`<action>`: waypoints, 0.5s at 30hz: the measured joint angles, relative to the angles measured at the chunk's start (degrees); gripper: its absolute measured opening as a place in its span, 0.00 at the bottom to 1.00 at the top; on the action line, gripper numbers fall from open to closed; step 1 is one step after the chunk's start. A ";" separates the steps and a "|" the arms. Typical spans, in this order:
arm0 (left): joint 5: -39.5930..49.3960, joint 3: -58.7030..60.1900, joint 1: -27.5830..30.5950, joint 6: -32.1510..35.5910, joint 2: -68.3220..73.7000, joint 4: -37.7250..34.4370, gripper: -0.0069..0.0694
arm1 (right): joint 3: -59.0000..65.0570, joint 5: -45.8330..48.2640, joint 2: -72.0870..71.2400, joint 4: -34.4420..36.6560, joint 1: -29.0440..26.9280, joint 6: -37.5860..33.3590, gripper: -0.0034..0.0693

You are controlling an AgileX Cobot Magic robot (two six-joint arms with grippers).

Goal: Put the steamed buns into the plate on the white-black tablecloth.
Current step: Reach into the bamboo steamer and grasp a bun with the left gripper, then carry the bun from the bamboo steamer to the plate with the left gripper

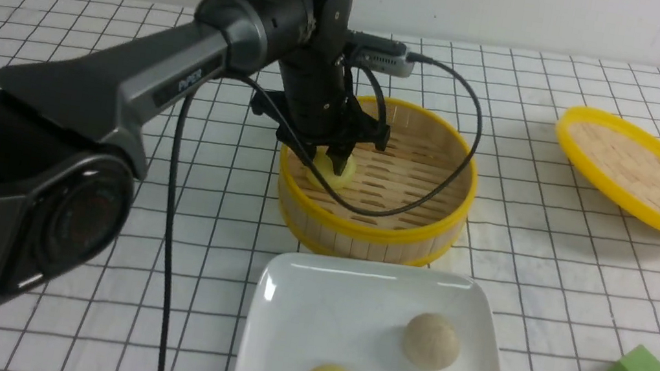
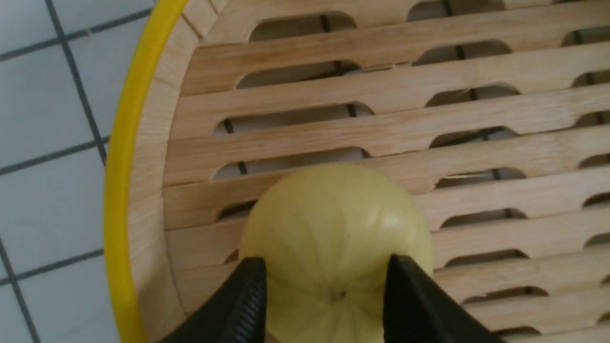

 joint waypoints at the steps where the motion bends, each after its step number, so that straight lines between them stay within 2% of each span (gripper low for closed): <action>1: 0.00 0.00 0.00 0.00 0.08 -0.33 0.39 | 0.00 -0.28 0.00 0.41 0.00 -0.01 0.04; 2: 0.07 -0.08 0.00 0.00 0.08 -0.53 0.36 | 0.00 -0.34 0.00 0.41 0.00 -0.01 0.04; 3: 0.33 -0.33 0.00 0.00 -0.28 -1.33 0.24 | 0.00 -0.46 0.00 0.52 0.00 -0.01 0.04; 5: 1.24 -0.33 0.00 0.00 -1.18 -2.68 0.14 | 0.00 -0.46 0.00 0.52 0.00 -0.01 0.04; 10: 6.72 -0.01 0.00 0.32 -8.40 -5.78 0.12 | 0.00 -0.46 0.00 0.52 0.00 -0.01 0.05; 15: 9.44 1.82 0.00 4.87 -20.98 -5.25 0.12 | 0.05 -0.46 0.00 0.57 0.00 -0.01 0.05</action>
